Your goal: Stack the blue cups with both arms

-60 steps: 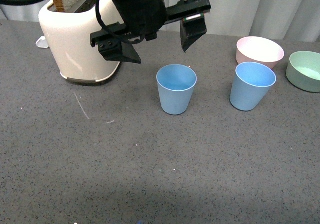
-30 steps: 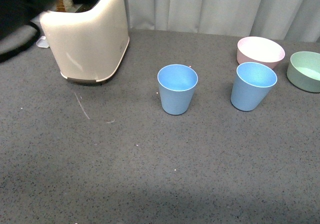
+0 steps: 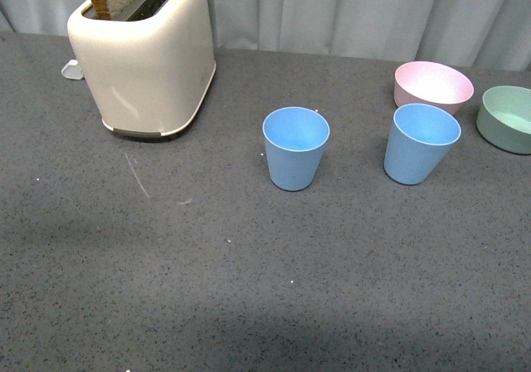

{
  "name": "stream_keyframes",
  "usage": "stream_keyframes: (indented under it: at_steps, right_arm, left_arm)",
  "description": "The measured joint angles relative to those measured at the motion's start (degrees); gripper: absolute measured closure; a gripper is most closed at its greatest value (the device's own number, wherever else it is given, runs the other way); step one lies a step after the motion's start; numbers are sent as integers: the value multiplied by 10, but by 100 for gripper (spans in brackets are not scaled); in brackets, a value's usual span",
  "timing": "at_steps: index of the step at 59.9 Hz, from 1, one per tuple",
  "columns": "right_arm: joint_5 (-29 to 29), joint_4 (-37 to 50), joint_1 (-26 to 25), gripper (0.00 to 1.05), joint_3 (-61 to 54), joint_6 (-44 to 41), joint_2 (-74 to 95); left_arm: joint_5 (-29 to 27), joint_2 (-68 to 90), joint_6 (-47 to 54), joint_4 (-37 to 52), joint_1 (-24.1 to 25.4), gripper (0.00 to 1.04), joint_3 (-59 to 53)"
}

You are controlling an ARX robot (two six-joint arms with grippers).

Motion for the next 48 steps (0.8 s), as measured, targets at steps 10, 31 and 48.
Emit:
stream_keyframes:
  at_steps: [10,31,48]
  right_arm:
    - [0,0,0,10,0,0,0]
    - [0,0,0,10,0,0,0]
    - [0,0,0,10,0,0,0]
  left_arm:
    - [24,-89,0,-42,22,101,-47]
    - [81,-255,1,-159,84,101,-97]
    - [85,-383,1,-267,85,101,-110]
